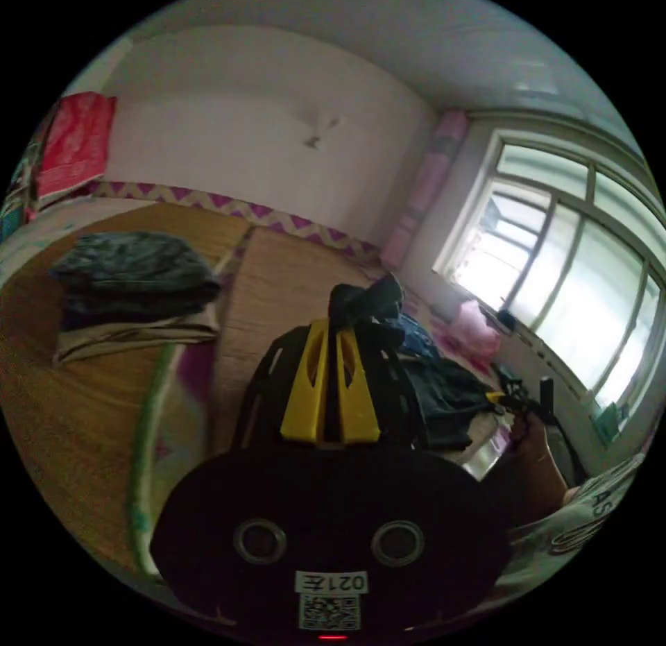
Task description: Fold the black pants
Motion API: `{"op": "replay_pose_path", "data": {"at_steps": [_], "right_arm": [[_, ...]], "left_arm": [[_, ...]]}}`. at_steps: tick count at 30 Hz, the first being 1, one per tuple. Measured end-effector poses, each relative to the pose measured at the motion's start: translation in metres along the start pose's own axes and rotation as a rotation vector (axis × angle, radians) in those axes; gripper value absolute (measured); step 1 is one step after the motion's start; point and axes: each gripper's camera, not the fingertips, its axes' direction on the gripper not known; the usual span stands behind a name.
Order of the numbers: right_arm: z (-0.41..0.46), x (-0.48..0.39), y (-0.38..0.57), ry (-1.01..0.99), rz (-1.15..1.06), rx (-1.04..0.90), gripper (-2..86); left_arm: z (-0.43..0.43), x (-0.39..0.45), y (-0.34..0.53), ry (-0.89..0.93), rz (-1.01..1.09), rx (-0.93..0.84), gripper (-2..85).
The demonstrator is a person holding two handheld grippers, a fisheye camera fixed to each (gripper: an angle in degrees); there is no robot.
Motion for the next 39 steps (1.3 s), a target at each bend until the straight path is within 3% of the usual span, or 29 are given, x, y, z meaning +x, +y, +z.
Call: {"op": "replay_pose_path", "data": {"at_steps": [4, 9, 16, 21, 27, 32, 39], "right_arm": [[0.000, 0.006, 0.027, -0.011, 0.043, -0.032, 4.6], [0.008, 0.018, 0.043, -0.066, 0.153, -0.052, 4.2], [0.013, 0.012, 0.035, -0.081, 0.143, -0.091, 3.9], [0.010, 0.003, 0.017, -0.030, 0.098, -0.082, 3.7], [0.019, -0.018, -0.046, 0.148, -0.188, -0.117, 7.6], [0.081, -0.025, -0.121, 0.410, -0.535, -0.336, 8.7], [0.128, 0.003, -0.178, 0.481, -0.695, -0.634, 10.7]], "left_arm": [[-0.052, -0.113, -0.017, -0.158, -0.170, -0.108, -0.9], [-0.044, -0.217, 0.004, -0.048, -0.461, -0.280, -0.9], [-0.082, -0.246, -0.026, 0.045, -0.535, -0.248, -0.9], [-0.139, -0.259, -0.032, 0.164, -0.645, -0.036, -0.9], [-0.177, -0.208, -0.063, 0.071, -0.364, 0.101, -0.3], [-0.121, -0.142, -0.102, 0.110, 0.040, -0.155, 6.6], [-0.061, -0.088, -0.102, 0.091, 0.419, -0.406, 9.6]]}}
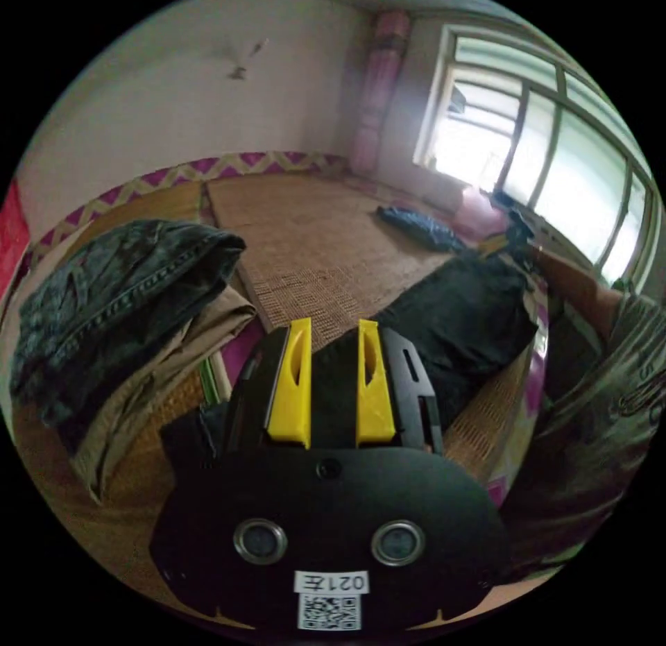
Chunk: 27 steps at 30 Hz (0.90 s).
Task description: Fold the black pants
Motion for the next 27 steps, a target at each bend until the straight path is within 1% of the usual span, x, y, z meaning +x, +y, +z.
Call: {"op": "replay_pose_path", "data": {"at_steps": [2, 4, 5, 6, 10, 12, 15, 17, 18, 21, 23, 27], "right_arm": [[0.004, 0.007, -0.005, -0.018, -0.043, -0.049, 9.3], [0.007, 0.009, -0.006, -0.051, -0.065, -0.085, 7.5], [0.005, 0.009, -0.006, -0.058, -0.073, -0.090, 3.5], [0.004, 0.008, -0.005, -0.063, -0.082, -0.095, 1.4], [-0.013, 0.005, 0.008, -0.045, -0.091, -0.065, -0.4], [-0.019, 0.006, 0.015, -0.051, -0.074, -0.049, -0.6], [-0.029, 0.006, 0.029, -0.051, -0.051, -0.028, -0.7], [-0.038, 0.003, 0.040, -0.037, -0.045, -0.020, -0.7], [-0.041, 0.003, 0.043, -0.033, -0.043, -0.017, -0.7], [-0.060, 0.002, 0.064, -0.039, -0.029, 0.019, -0.6], [-0.085, 0.000, 0.090, -0.069, -0.018, 0.076, -0.5], [-0.144, -0.017, 0.157, -0.089, -0.017, 0.232, -0.5]], "left_arm": [[0.008, 0.014, 0.003, -0.017, 0.094, -0.068, 10.0], [0.010, 0.021, 0.008, -0.020, 0.120, -0.112, 10.5], [0.010, 0.025, 0.013, -0.020, 0.135, -0.137, 10.8], [0.011, 0.027, 0.016, -0.025, 0.142, -0.157, 11.0], [0.013, 0.049, 0.033, -0.054, 0.205, -0.287, 10.9], [0.013, 0.059, 0.039, -0.064, 0.225, -0.329, 9.5], [0.005, 0.076, 0.047, -0.082, 0.259, -0.361, 4.2], [-0.013, 0.090, 0.054, -0.107, 0.296, -0.329, 0.5], [-0.018, 0.093, 0.056, -0.109, 0.294, -0.315, 0.2], [-0.057, 0.107, 0.065, -0.106, 0.280, -0.199, -0.7], [-0.100, 0.126, 0.074, -0.097, 0.283, -0.084, -0.9], [-0.179, 0.175, 0.100, -0.096, 0.360, 0.058, -1.0]]}}
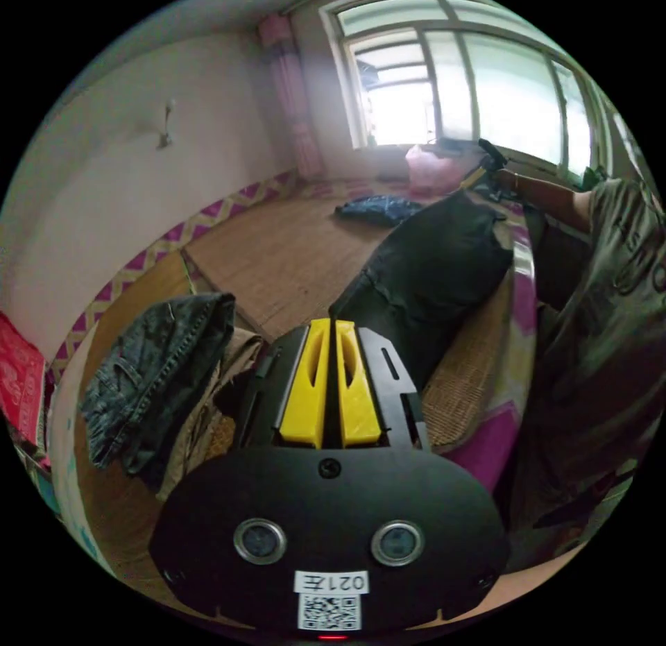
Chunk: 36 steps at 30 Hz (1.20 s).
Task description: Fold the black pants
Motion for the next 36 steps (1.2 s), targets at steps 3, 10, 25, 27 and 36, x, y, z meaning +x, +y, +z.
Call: {"op": "replay_pose_path", "data": {"at_steps": [3, 10, 25, 27, 36], "right_arm": [[-0.070, -0.039, 0.062, 0.014, -0.009, 0.138, -0.5], [-0.146, -0.157, 0.217, 0.040, 0.043, 0.211, -0.7], [-0.077, -0.194, 0.353, -0.014, 0.410, 0.183, 0.5], [-0.075, -0.195, 0.354, 0.004, 0.406, 0.146, 0.6], [-0.068, -0.194, 0.362, 0.038, 0.422, 0.074, 0.6]], "left_arm": [[-0.070, 0.049, 0.015, -0.026, 0.047, 0.083, -1.0], [-0.164, 0.141, 0.090, 0.019, -0.060, 0.116, -1.0], [-0.215, 0.160, 0.182, 0.149, -0.430, 0.202, -0.4], [-0.226, 0.156, 0.186, 0.165, -0.454, 0.214, -0.1], [-0.288, 0.125, 0.206, 0.006, -0.612, 0.258, 4.7]]}}
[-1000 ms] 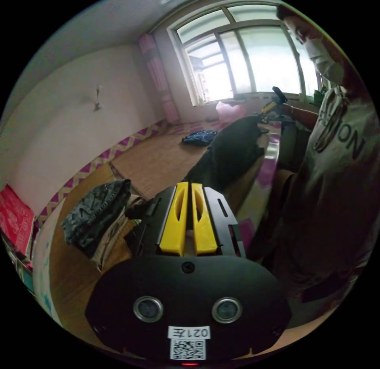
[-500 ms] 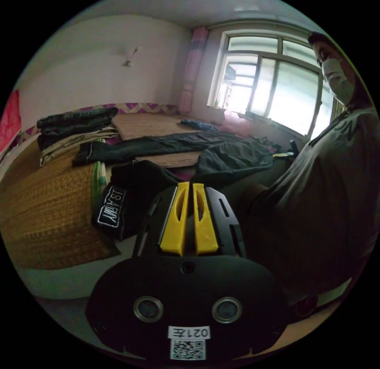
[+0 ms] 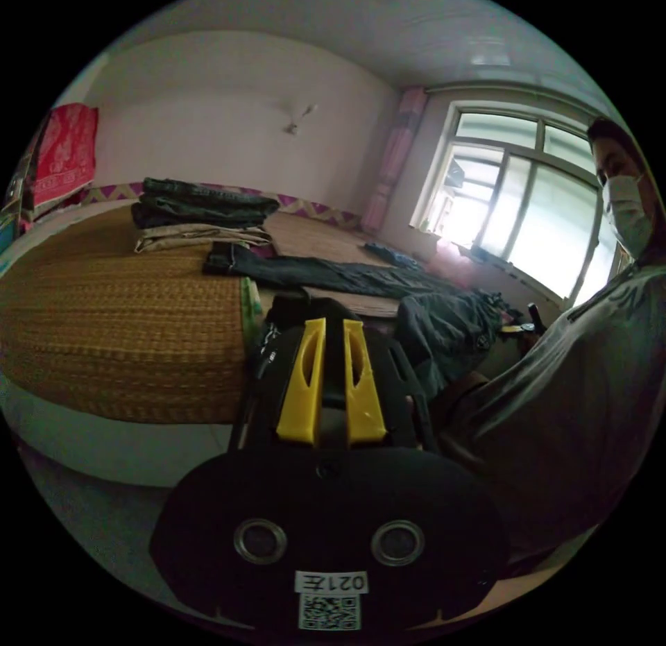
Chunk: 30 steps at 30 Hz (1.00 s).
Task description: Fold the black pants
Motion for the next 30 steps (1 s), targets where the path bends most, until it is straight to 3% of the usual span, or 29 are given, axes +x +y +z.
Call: {"op": "replay_pose_path", "data": {"at_steps": [6, 12, 13, 16, 20, 24, 30], "right_arm": [[-0.004, 0.005, 0.012, -0.031, 0.035, 0.021, 0.5], [-0.006, 0.005, 0.016, -0.045, 0.055, 0.016, 0.4], [-0.006, 0.004, 0.016, -0.050, 0.055, 0.010, 0.3], [-0.005, 0.001, 0.014, -0.051, 0.048, -0.001, 0.4], [-0.004, -0.005, 0.016, -0.051, 0.068, 0.021, 0.4], [-0.002, -0.010, 0.017, -0.064, 0.094, 0.046, 0.6], [0.004, -0.023, 0.007, -0.078, 0.092, 0.039, 0.6]], "left_arm": [[-0.032, -0.005, 0.001, -0.157, -0.084, 0.076, 8.8], [0.005, 0.003, -0.047, -0.325, 0.064, -0.202, 12.5], [0.016, -0.003, -0.051, -0.334, 0.057, -0.307, 12.1], [0.011, -0.002, -0.053, -0.447, 0.069, -0.298, 5.5], [0.010, 0.007, -0.056, -0.392, 0.108, -0.403, -0.3], [-0.015, 0.007, -0.061, -0.363, 0.028, -0.313, -0.8], [-0.103, 0.018, -0.103, -0.324, -0.008, 0.064, -1.0]]}}
